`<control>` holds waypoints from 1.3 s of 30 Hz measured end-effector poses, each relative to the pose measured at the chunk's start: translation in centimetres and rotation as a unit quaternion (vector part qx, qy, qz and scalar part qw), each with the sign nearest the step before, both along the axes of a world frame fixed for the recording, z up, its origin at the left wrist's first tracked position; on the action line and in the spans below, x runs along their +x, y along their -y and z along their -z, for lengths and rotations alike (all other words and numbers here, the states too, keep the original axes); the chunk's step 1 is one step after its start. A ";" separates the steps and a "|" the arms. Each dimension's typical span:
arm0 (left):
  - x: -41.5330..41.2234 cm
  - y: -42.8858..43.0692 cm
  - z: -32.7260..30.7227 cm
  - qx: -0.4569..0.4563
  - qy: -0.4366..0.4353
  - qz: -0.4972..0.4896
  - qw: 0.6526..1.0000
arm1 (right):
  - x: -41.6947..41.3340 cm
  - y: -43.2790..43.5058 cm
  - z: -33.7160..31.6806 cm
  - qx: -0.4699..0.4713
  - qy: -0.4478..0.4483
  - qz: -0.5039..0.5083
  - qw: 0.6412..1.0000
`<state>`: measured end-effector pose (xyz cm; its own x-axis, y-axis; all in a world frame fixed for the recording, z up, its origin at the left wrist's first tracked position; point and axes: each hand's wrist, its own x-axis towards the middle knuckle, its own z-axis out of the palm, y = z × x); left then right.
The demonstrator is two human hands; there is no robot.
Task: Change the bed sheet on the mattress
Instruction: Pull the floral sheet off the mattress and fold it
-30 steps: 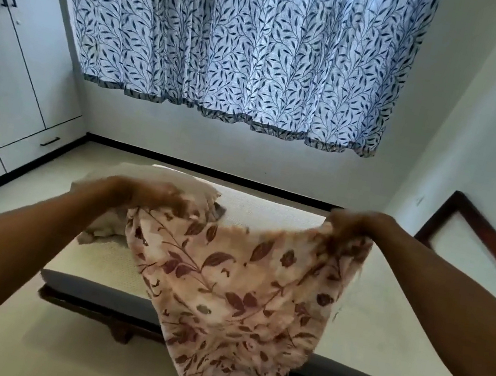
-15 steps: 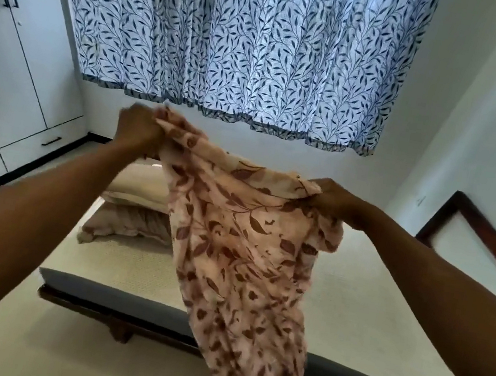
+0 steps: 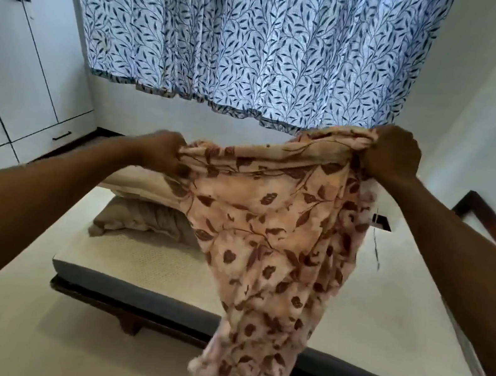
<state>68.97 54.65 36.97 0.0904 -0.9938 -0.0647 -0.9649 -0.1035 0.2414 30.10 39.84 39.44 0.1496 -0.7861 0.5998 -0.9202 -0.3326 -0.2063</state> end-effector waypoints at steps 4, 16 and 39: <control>3.6 1.6 -0.9 -0.157 0.092 -0.160 0.970 | 1.5 -0.4 1.3 0.189 0.003 -0.070 0.979; -8.0 -0.6 0.9 0.081 -0.387 0.157 0.905 | 6.0 -4.1 -4.0 0.429 0.121 -0.428 0.786; -7.2 5.4 6.5 -0.084 -0.553 -0.156 0.814 | 7.8 -7.7 5.7 0.461 0.610 -0.356 0.537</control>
